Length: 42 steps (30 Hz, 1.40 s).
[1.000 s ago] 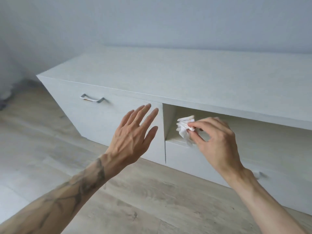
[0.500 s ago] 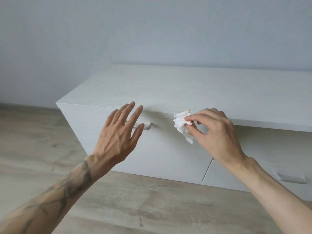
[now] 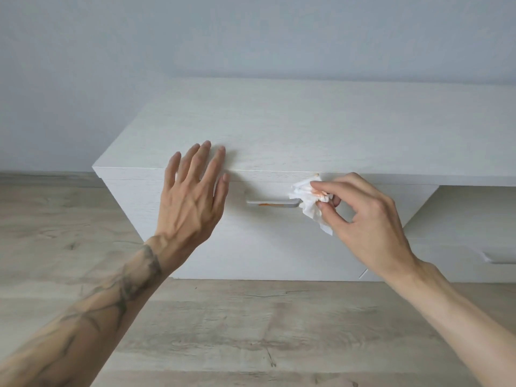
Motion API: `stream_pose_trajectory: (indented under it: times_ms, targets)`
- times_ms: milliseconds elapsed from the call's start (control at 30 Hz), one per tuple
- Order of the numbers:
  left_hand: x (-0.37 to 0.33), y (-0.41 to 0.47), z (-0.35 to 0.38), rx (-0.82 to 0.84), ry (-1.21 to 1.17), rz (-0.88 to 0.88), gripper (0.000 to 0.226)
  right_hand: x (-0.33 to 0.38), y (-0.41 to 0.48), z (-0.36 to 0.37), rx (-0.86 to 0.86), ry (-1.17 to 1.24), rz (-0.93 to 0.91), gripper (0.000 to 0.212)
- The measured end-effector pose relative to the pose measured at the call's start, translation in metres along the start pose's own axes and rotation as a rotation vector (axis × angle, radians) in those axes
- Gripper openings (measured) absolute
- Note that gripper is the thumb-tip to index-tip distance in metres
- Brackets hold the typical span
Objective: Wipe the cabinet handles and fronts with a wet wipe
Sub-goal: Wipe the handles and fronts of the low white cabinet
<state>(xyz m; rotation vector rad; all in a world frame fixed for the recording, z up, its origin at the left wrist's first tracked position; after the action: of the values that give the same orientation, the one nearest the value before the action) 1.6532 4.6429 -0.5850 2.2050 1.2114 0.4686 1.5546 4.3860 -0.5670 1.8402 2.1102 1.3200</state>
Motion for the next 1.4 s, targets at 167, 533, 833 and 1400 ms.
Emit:
stream_pose_trajectory:
  times_ms: [167, 533, 833, 1400]
  targets:
    - [0.004, -0.002, 0.009, -0.069, 0.025, 0.009, 0.051, -0.004, -0.018, 0.031, -0.026, 0.043, 0.049, 0.036]
    - [0.002, -0.001, 0.015, -0.189, 0.059, 0.002, 0.041, -0.016, -0.016, 0.068, -0.156, 0.129, 0.061, 0.025]
    - [0.007, -0.002, 0.027, -0.275, 0.09, 0.008, 0.043, -0.014, -0.011, 0.071, -0.287, -0.128, -0.197, 0.019]
    - [0.014, -0.002, 0.046, -0.378, 0.114, 0.007, 0.045, -0.02, -0.002, 0.078, -0.243, -0.035, -0.2, 0.009]
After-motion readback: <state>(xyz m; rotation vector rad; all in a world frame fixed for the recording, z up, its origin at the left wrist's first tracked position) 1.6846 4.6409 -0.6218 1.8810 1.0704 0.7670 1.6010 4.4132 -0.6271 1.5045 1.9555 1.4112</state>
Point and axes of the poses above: each hand's wrist, its own y-axis towards the middle knuckle, its own z-axis out of the palm, x = y × z, the point moved 5 cm from there along y, towards the middle knuckle, and after that the axes turned 7 degrees about z, right-handed, at the moved point
